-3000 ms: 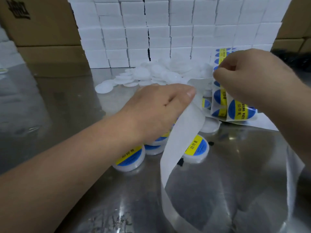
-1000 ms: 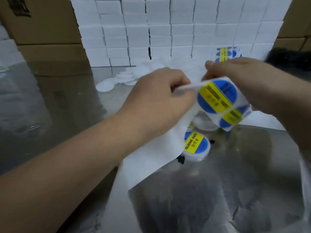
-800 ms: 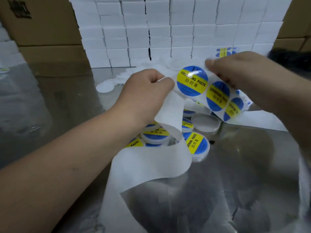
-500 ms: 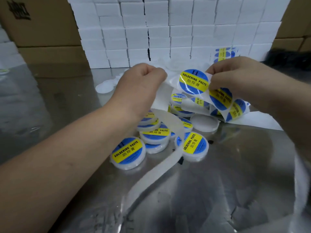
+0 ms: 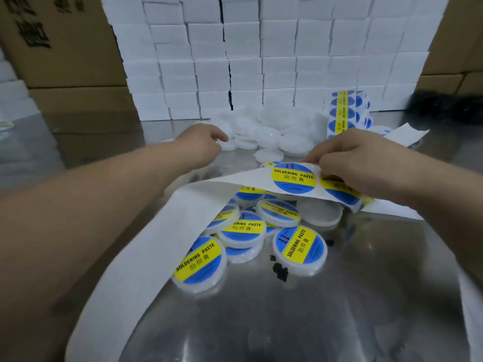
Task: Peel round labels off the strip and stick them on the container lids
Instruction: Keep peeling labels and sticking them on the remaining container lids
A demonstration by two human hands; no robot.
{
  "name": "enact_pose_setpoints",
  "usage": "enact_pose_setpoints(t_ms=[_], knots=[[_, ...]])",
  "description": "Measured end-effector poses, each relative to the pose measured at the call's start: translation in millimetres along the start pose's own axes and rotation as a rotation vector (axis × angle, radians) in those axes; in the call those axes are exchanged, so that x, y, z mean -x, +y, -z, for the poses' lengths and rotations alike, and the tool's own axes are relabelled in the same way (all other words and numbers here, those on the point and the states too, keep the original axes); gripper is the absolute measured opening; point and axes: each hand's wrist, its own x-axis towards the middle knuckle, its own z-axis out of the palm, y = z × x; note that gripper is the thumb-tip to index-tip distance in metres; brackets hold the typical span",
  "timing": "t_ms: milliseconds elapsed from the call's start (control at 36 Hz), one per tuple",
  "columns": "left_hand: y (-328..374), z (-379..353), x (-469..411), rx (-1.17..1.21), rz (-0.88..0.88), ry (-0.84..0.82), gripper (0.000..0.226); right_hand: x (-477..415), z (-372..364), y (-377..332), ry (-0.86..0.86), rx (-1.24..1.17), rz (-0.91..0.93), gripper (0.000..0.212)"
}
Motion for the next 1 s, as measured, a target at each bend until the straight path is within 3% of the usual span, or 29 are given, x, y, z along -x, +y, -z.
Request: enact_pose_setpoints(t_ms=[194,417,500,639,861,1000], knots=[[5,-23,-33,-0.248,-0.102,-0.168,0.047,0,-1,0,0.051,-0.054,0.007,0.041],[17,-49,-61,-0.385,-0.243,-0.245,0.067,1,-2,-3,0.122,-0.049,0.043,0.024],[26,-54,-72,-0.430,-0.311,-0.223,0.059,-1,-3,-1,0.134,-0.003,0.038,0.024],[37,-60,-78,-0.690,-0.403,-0.340,0.056,-2,-7,-2,0.125,0.007,0.021,0.024],[41,-51,-71,-0.911,-0.637,0.068,0.035,-4,-8,2,0.132,-0.013,-0.001,0.024],[51,-31,-57,-0.508,-0.423,0.210,0.020,-4,-6,0,0.154,0.012,0.015,0.025]])
